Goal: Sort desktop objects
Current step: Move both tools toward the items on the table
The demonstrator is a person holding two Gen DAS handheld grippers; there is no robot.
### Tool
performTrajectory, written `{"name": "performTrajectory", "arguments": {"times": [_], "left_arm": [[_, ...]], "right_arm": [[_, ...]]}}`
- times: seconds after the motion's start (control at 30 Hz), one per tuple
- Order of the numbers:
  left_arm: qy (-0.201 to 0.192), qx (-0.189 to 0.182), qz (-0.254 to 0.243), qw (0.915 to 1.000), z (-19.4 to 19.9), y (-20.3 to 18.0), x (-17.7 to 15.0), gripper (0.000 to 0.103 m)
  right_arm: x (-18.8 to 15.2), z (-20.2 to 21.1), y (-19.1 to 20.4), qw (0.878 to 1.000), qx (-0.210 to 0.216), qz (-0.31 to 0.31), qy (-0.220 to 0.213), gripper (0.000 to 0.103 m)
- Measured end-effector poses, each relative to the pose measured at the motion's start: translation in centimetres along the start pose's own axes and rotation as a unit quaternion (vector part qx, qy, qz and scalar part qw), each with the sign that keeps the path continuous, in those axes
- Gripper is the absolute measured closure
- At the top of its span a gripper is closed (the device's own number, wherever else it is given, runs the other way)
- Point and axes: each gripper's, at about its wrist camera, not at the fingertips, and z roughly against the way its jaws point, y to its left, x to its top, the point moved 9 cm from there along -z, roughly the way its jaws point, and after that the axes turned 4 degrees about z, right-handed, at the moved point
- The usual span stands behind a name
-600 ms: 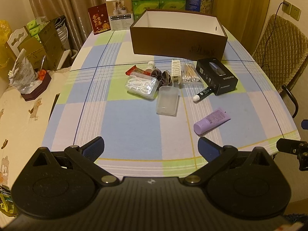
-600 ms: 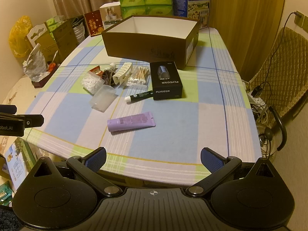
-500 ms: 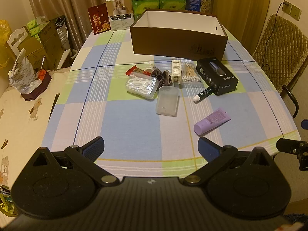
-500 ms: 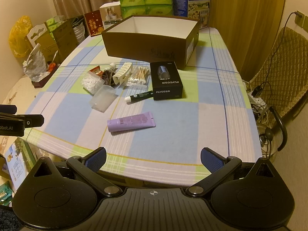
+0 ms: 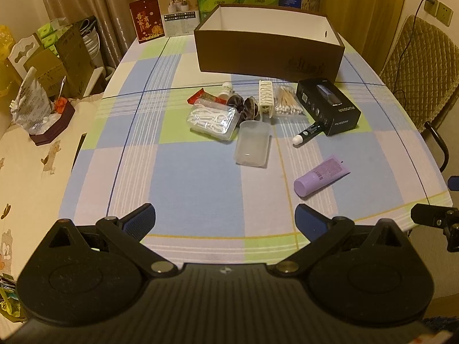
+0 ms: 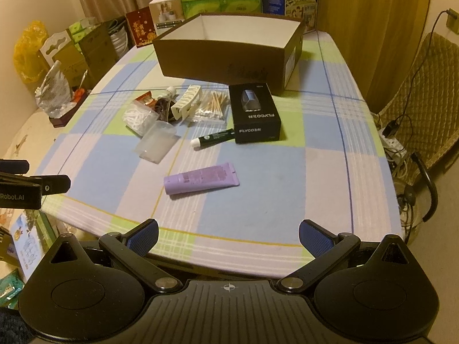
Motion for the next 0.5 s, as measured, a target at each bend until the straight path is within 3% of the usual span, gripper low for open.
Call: {"name": "performTrajectory", "arguments": {"times": [0.5], "left_arm": [[0.017, -0.011, -0.01, 0.9997, -2.4, 0.6, 1.0, 0.001]], "right_arm": [[1.4, -2.2, 1.2, 1.0, 0.01, -0.008, 0.006, 0.002]]}}
